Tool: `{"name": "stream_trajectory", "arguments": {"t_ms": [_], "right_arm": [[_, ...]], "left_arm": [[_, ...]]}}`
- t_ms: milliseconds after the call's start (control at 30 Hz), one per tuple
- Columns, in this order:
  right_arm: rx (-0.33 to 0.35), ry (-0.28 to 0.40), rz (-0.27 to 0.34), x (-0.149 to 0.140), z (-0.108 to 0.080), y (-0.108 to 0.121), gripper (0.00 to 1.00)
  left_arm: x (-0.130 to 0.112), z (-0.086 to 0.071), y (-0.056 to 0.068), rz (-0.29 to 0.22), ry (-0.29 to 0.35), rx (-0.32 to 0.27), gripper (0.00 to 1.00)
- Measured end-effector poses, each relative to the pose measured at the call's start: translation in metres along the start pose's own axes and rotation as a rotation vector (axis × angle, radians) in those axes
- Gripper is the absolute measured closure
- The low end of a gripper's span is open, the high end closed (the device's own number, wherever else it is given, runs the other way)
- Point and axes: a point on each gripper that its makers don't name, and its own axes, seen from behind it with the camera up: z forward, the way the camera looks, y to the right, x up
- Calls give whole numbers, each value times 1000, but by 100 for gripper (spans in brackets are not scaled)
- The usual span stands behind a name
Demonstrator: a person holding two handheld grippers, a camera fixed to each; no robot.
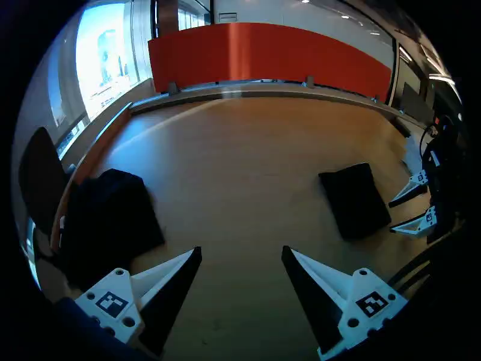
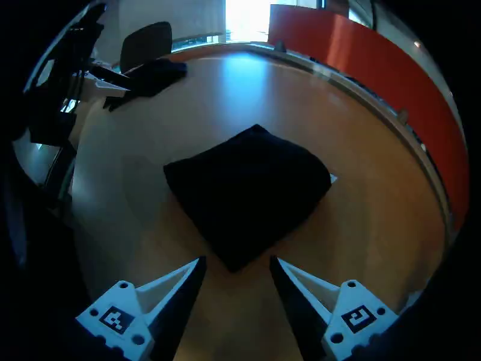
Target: Fold towel
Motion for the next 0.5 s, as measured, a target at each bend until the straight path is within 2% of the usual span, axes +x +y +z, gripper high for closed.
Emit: {"name": "stream_trajectory", "arguments": {"t_ms": [100, 333, 500], "right_arm": [[-5, -3, 2, -2, 1, 0, 26], [1, -18, 14, -10, 3, 1, 52], [8, -22, 20, -11, 5, -1, 64]], "left_arm": [[0, 0, 0, 1, -1, 0, 1], [0, 1, -1, 1, 1, -1, 1], [1, 2, 0, 0, 0, -2, 1]]}}
